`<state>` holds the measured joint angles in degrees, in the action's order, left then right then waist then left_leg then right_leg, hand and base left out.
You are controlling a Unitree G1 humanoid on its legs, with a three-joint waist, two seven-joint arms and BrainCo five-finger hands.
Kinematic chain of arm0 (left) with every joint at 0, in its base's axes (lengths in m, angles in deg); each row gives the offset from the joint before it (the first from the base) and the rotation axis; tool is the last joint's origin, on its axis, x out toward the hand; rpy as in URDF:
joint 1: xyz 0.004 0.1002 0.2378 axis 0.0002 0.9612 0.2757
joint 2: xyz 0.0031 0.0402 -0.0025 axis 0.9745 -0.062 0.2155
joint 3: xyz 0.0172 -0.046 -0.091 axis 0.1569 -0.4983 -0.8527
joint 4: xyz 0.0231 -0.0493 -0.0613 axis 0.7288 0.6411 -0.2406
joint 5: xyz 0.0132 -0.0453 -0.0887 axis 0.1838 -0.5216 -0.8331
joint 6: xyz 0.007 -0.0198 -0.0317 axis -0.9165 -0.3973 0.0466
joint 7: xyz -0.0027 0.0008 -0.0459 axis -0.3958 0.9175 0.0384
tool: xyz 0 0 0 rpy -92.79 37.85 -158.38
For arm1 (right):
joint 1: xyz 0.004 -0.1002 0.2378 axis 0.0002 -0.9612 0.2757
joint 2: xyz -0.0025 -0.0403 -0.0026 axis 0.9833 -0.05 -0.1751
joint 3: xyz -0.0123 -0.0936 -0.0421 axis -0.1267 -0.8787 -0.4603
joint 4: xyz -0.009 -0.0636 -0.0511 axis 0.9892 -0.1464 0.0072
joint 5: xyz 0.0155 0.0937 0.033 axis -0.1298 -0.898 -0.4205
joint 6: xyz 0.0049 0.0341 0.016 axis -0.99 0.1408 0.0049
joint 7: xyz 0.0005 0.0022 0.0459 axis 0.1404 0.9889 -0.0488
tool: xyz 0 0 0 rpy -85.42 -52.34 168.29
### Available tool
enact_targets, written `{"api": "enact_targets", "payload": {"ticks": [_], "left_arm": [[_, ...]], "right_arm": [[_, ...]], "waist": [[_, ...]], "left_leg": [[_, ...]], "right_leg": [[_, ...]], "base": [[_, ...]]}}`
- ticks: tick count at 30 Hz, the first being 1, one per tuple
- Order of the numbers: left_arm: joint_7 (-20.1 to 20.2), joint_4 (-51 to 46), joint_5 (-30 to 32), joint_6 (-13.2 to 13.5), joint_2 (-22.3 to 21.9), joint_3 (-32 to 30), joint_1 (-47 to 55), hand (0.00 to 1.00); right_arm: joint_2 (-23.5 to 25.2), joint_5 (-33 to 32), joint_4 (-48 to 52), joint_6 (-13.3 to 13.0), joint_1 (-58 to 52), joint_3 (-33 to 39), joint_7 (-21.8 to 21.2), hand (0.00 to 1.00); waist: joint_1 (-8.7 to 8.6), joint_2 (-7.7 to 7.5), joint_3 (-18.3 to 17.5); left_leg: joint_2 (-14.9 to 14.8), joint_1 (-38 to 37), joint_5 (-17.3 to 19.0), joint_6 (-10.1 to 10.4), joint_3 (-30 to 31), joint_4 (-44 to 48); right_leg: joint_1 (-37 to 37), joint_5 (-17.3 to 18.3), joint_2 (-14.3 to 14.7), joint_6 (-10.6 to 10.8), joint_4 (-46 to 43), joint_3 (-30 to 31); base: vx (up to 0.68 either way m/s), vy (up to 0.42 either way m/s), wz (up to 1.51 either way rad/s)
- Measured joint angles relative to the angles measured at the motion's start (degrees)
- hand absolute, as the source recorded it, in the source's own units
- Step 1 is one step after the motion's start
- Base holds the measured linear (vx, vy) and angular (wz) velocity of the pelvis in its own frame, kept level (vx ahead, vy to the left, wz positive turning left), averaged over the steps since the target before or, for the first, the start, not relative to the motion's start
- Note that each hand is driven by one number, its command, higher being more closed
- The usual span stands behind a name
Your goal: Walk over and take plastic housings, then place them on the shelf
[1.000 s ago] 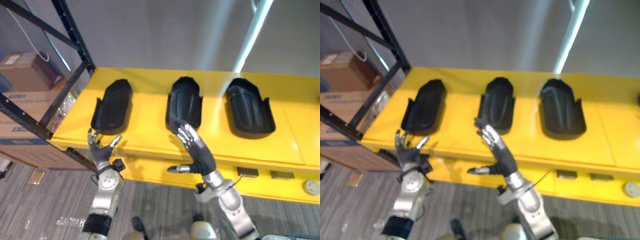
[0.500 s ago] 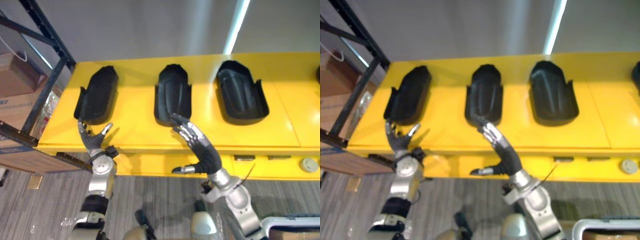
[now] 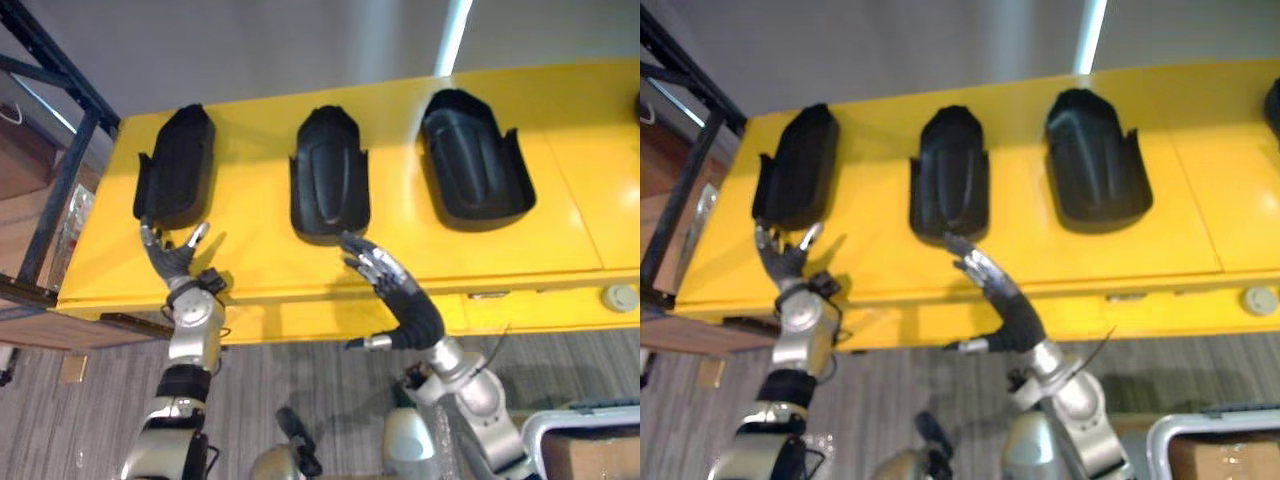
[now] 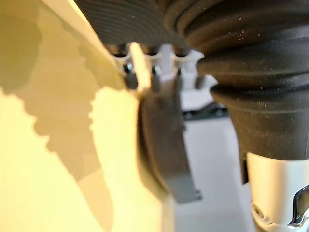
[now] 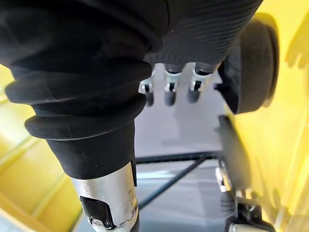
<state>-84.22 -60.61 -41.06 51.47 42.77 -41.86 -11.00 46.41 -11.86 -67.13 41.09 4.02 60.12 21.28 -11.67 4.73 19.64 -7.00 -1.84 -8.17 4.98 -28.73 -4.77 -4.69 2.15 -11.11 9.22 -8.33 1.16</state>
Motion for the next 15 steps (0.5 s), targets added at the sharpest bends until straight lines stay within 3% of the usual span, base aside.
{"api": "enact_targets", "payload": {"ticks": [2,7,10,15], "left_arm": [[-0.11,-7.62,1.46,-0.07,-0.65,1.27,3.67,0.0],[-1.25,-30.63,15.36,-5.65,-2.55,4.76,14.29,0.0],[-0.77,-41.98,23.3,-9.39,-2.66,5.47,20.07,0.0],[0.21,-52.66,38.86,-15.56,-1.55,4.5,25.16,0.0]], "right_arm": [[0.11,0.16,0.05,-0.1,-0.23,-0.08,0.09,0.0],[0.44,2.3,1.88,-0.37,-1.78,-0.18,1.94,0.0],[0.96,3.28,1.86,-0.34,-2.15,-0.04,5.32,0.0],[1.16,4.41,1.62,-0.12,-2.22,-0.2,9.54,0.0]], "waist": [[-0.09,0.04,0.03],[0.4,0.09,0.03],[1.82,0.18,-0.02],[4.31,1.13,-0.62]], "left_leg": [[0.04,0.0,0.07,-0.01,0.23,0.0],[0.32,0.0,0.17,-0.09,2.95,0.0],[0.81,0.05,0.25,-0.18,4.36,0.0],[1.77,0.19,0.32,-0.3,7.01,-0.02]], "right_leg": [[0.6,-0.05,-0.06,0.09,-0.01,-0.28],[2.32,0.79,-0.66,0.41,-0.05,-2.95],[3.27,1.33,-1.25,0.57,0.08,-4.5],[5.16,2.11,-2.35,0.74,0.43,-7.41]], "base": [[0.05,-0.014,0.08],[0.03,-0.012,0.26],[0.01,0.003,0.25],[0.01,0.009,0.28]]}}
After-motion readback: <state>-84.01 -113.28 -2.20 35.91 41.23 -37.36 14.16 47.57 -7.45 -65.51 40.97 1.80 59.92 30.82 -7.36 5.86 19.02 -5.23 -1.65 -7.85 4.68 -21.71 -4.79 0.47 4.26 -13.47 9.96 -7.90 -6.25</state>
